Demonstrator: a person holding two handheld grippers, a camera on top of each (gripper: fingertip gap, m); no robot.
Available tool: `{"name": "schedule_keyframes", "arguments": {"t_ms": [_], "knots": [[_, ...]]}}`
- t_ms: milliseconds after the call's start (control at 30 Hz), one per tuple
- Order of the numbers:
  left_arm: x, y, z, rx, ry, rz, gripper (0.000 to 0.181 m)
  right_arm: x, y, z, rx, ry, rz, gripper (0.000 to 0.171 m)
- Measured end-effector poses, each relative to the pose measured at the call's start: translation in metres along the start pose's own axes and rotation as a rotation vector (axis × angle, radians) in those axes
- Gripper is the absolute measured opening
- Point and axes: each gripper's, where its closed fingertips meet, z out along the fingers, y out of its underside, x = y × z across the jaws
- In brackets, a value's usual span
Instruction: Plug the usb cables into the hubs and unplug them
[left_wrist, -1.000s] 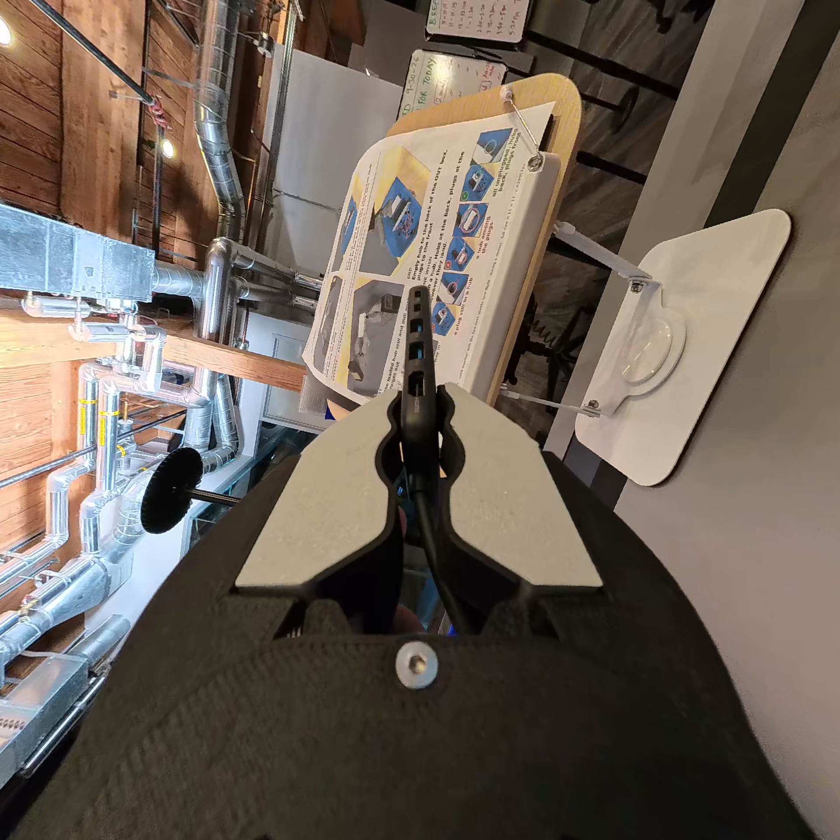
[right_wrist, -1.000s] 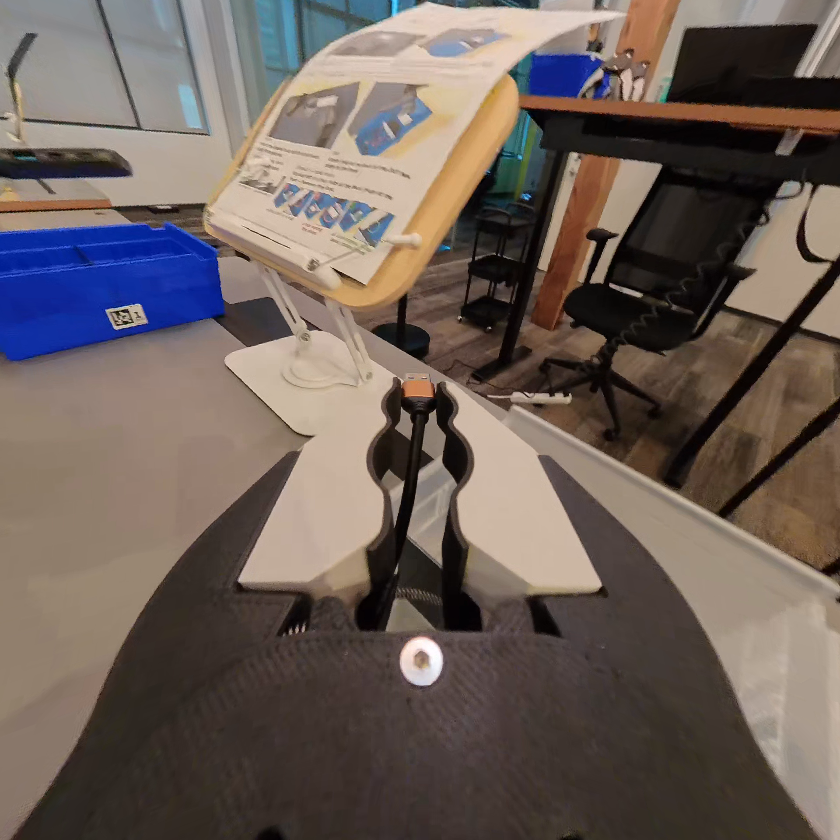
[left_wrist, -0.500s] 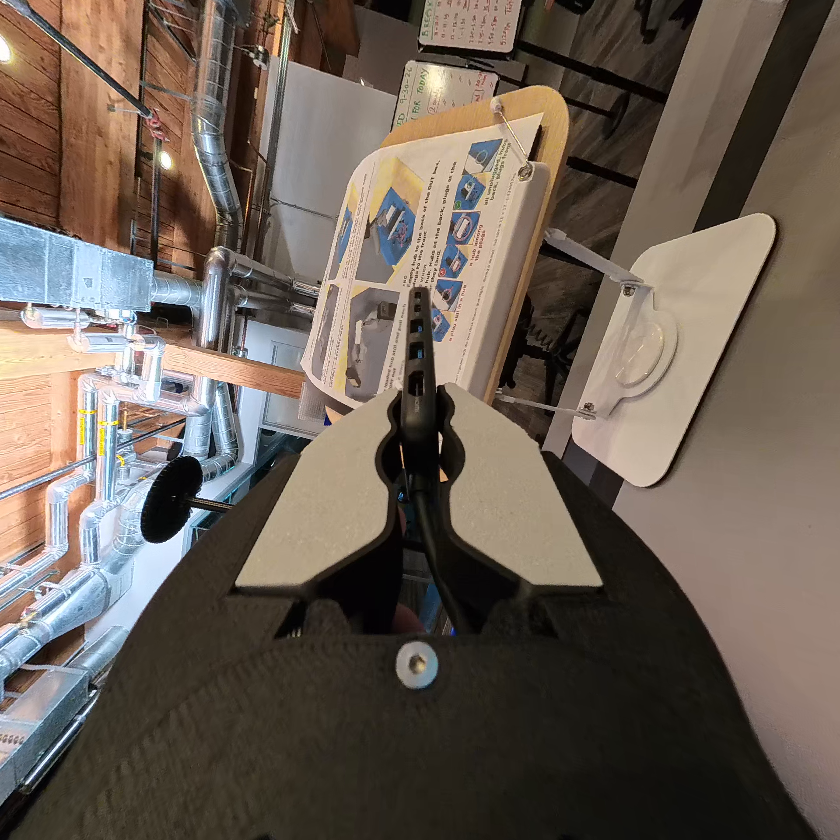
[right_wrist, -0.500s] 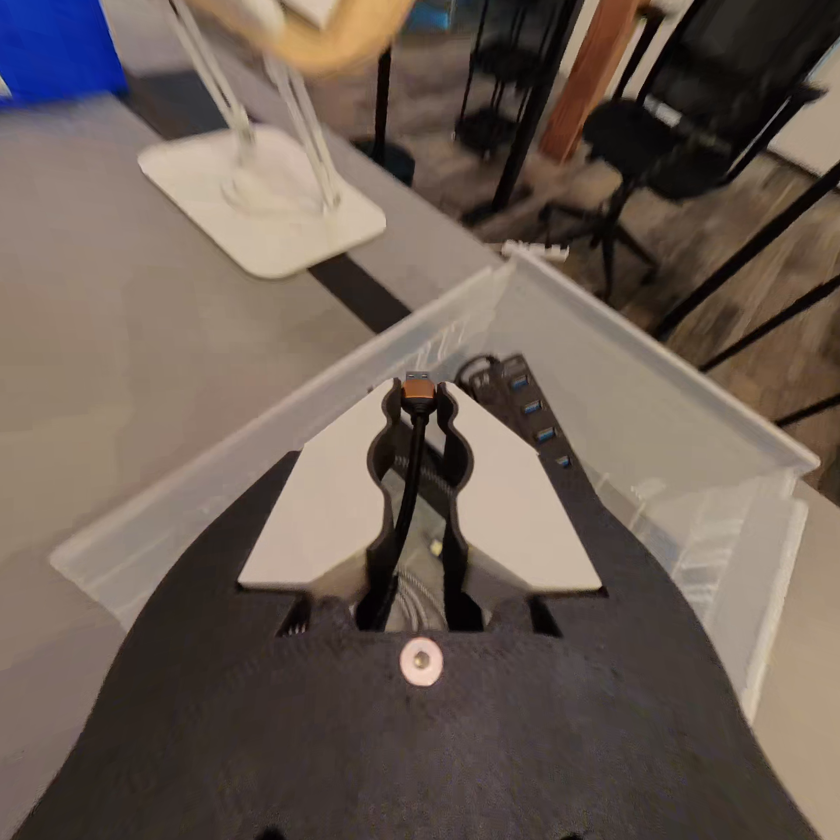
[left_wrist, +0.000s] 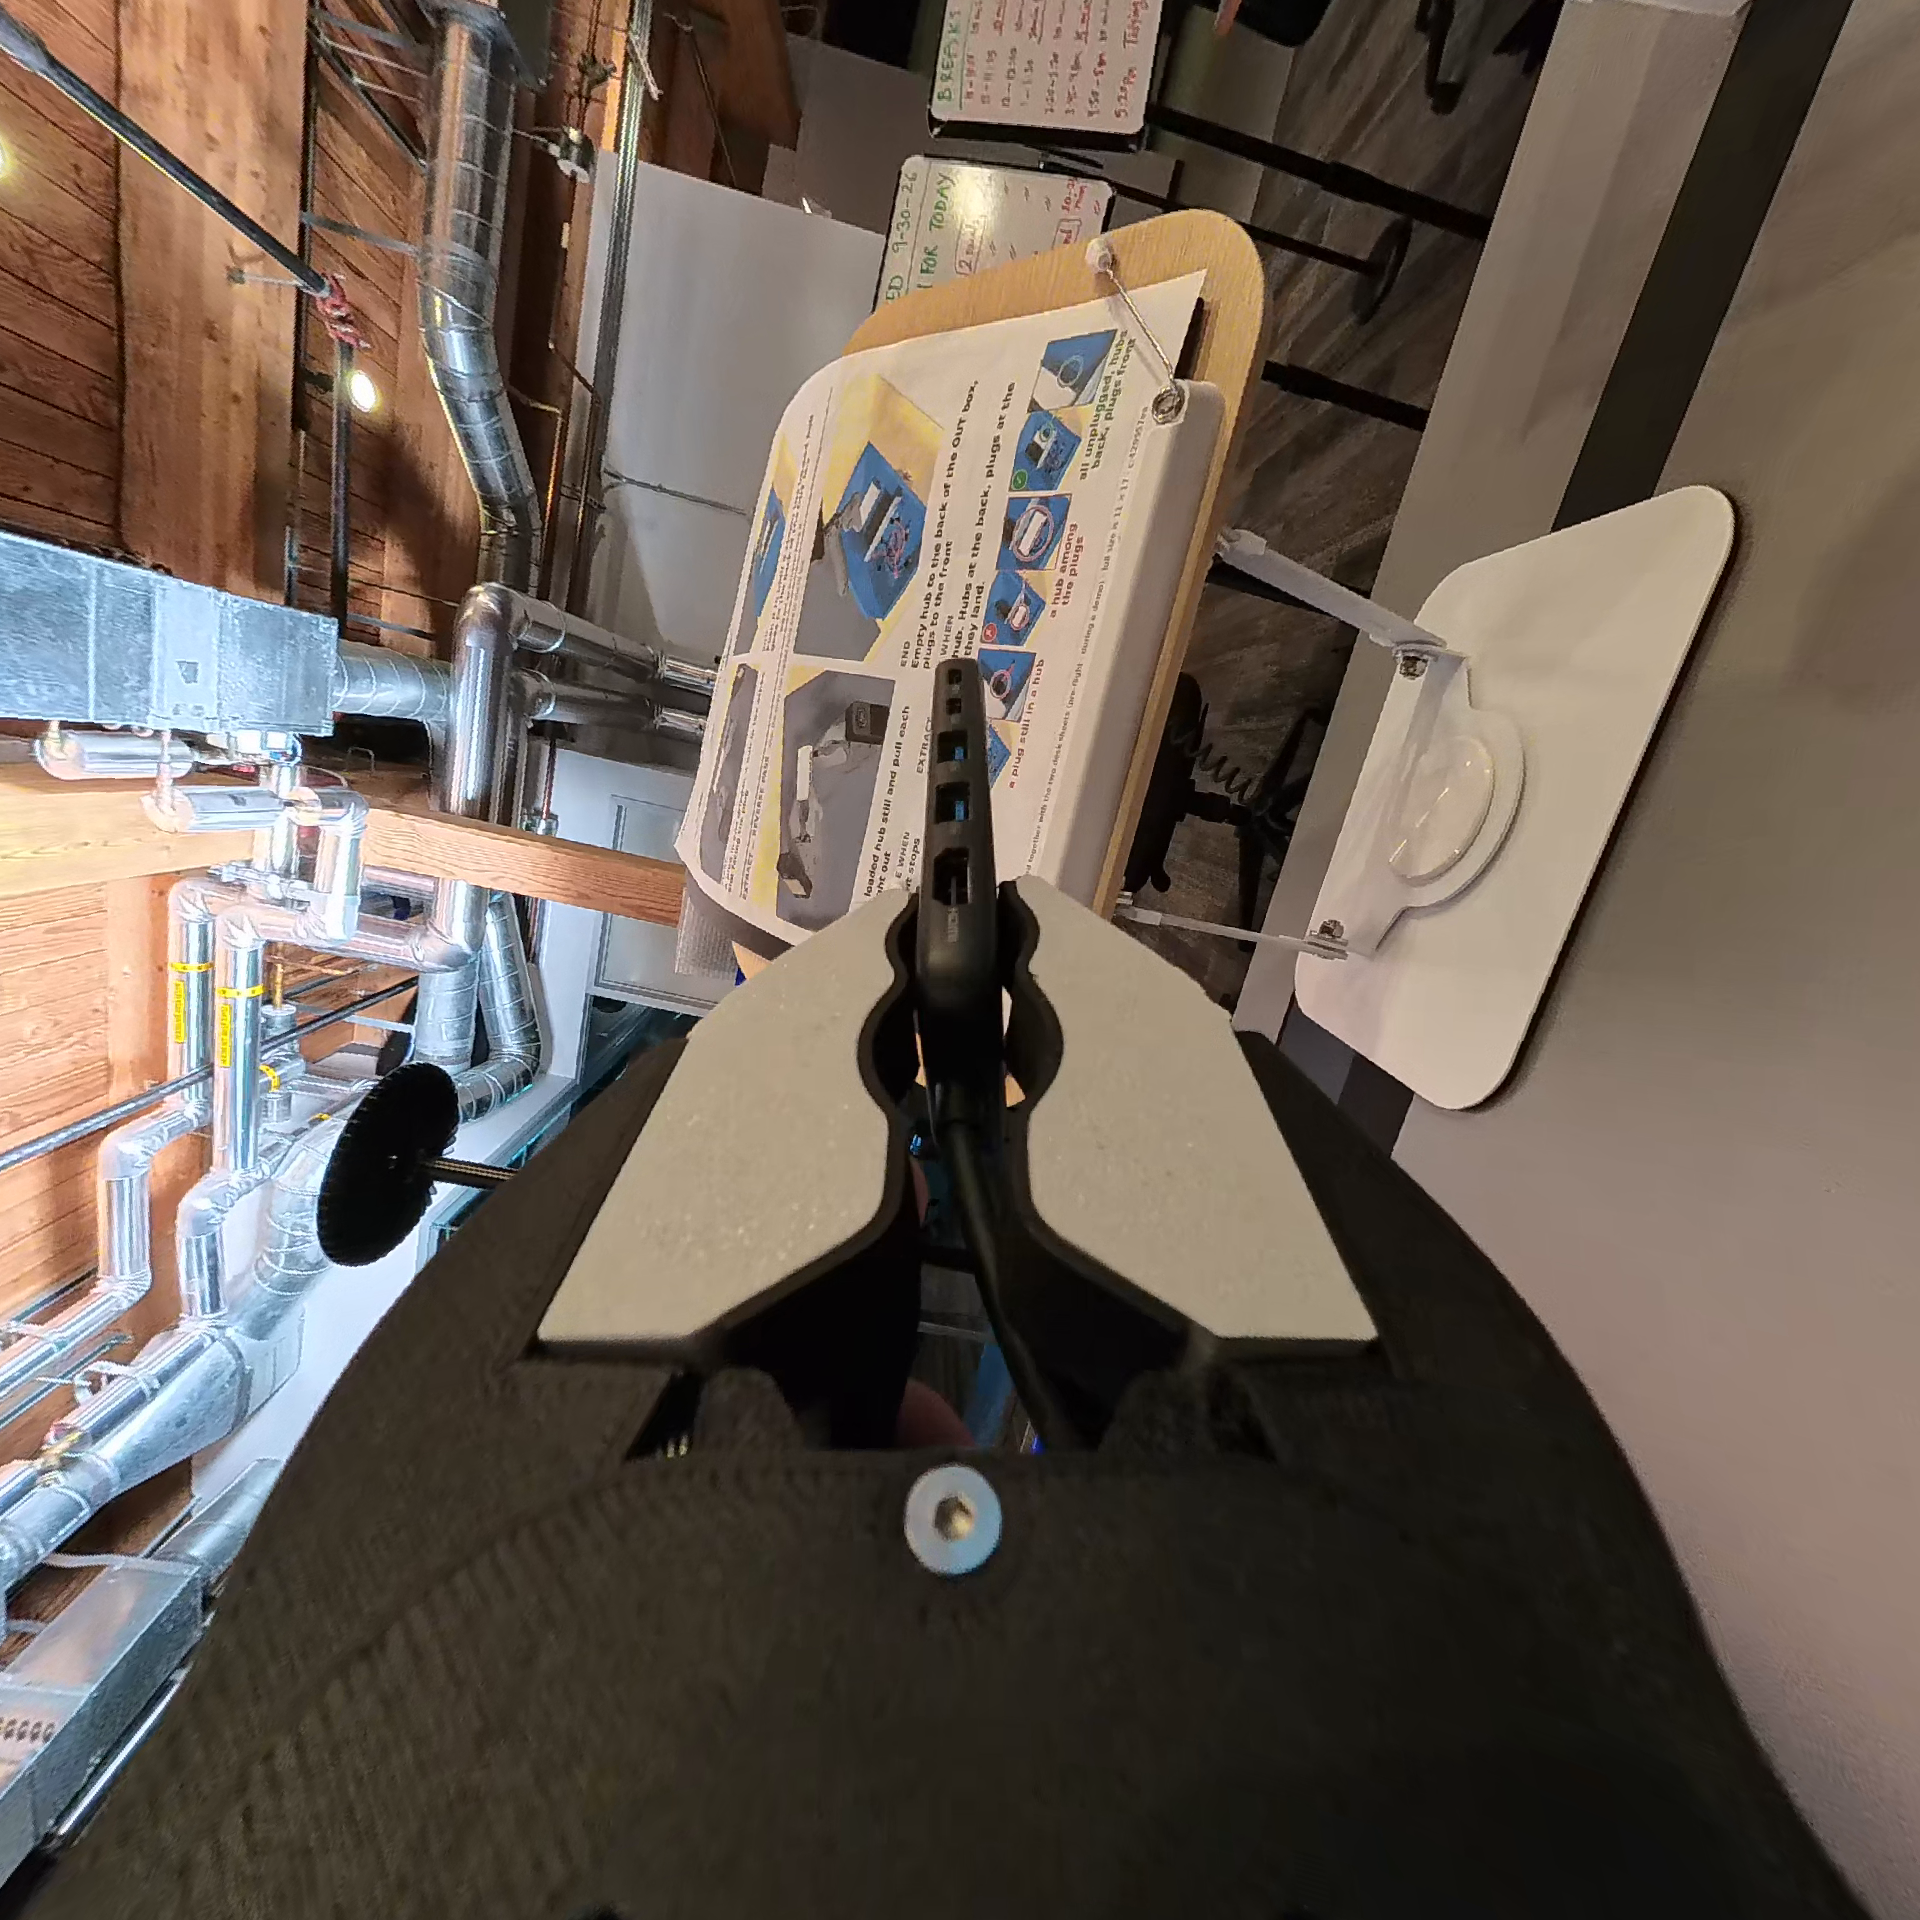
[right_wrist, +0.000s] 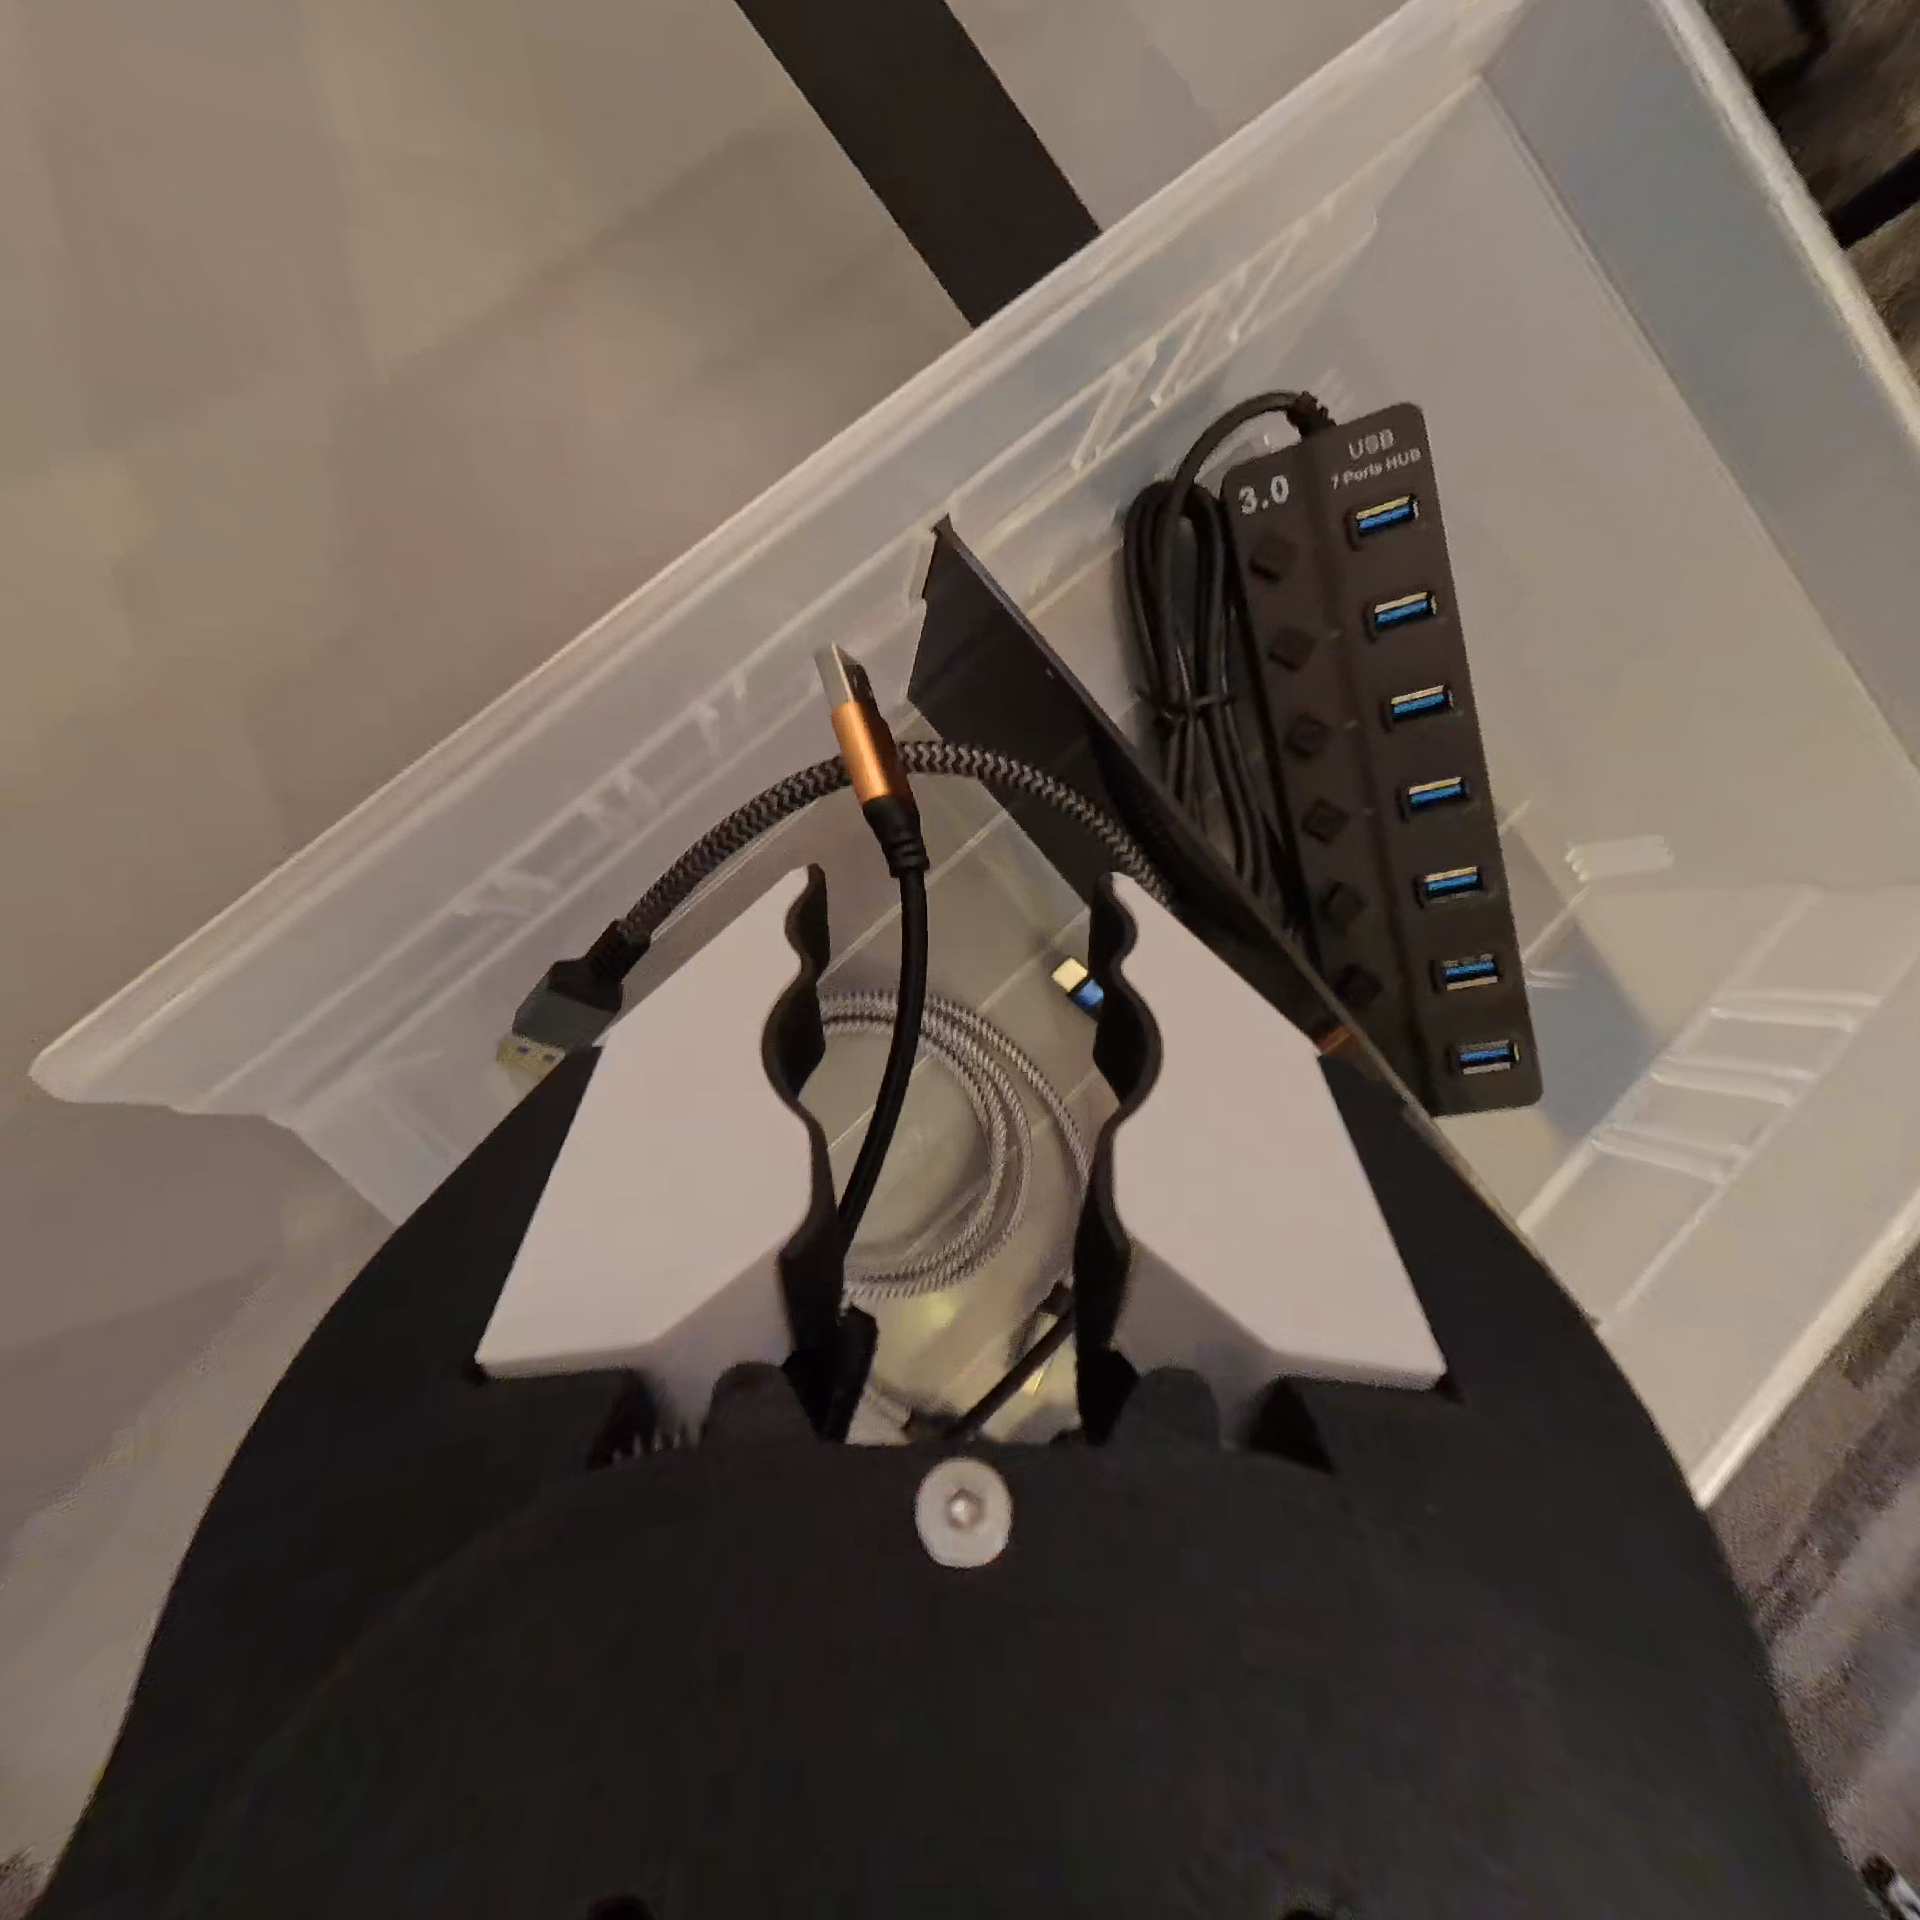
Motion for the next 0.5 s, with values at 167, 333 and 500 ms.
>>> {"name": "schedule_keyframes", "arguments": {"t_ms": [167, 333, 500], "knots": [[0.000, -0.001, -0.001, 0.004, 0.002, 0.001, 0.013, -0.001, 0.004, -0.021, -0.050, 0.037, -0.015, 0.057], [0.000, -0.003, -0.001, 0.009, 0.004, -0.003, 0.013, -0.010, -0.015, -0.057, 0.037, 0.053, -0.037, 0.052], [0.000, -0.011, -0.004, 0.033, 0.012, -0.007, 0.013, -0.039, -0.084, -0.101, 0.235, 0.134, -0.231, 0.044]]}}
